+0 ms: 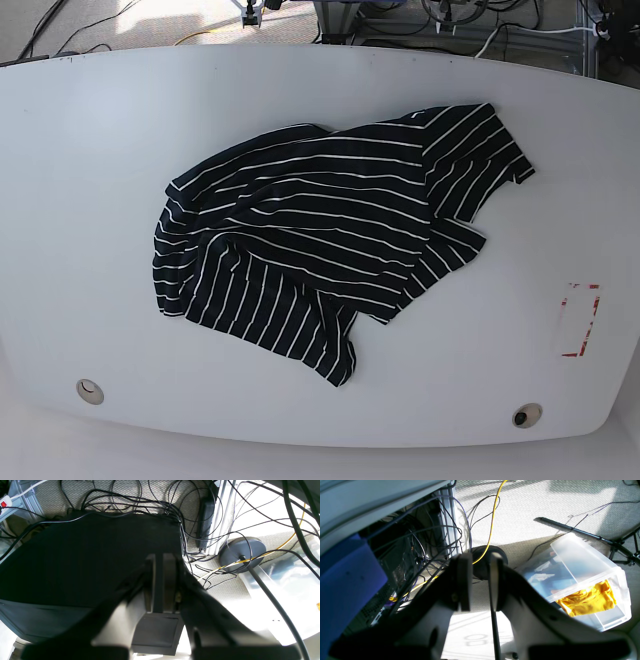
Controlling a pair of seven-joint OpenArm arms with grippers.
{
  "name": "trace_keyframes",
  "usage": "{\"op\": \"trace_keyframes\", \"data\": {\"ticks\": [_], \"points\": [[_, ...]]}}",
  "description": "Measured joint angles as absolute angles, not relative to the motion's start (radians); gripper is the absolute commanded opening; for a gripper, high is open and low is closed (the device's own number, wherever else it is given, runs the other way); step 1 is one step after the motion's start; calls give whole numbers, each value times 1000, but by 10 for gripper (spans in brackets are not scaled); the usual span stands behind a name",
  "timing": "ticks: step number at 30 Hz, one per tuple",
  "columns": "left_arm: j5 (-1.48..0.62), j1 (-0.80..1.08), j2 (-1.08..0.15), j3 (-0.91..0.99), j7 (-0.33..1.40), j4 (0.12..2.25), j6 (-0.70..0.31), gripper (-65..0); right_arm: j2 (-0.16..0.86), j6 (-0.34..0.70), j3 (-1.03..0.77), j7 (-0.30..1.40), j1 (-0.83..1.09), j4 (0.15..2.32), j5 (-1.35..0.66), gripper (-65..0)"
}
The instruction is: Layout the t-shirt on the table in an organized manner, then fold the t-shirt properly
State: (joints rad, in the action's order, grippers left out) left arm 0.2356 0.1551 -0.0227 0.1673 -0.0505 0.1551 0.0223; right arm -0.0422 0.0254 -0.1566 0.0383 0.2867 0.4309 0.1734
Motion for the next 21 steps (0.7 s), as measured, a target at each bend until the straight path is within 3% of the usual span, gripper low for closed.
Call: {"op": "trace_keyframes", "data": {"ticks": [21], "points": [[209, 171, -22, 160, -54, 163, 23, -603, -41, 22, -156, 38, 295, 444, 180, -531]]}}
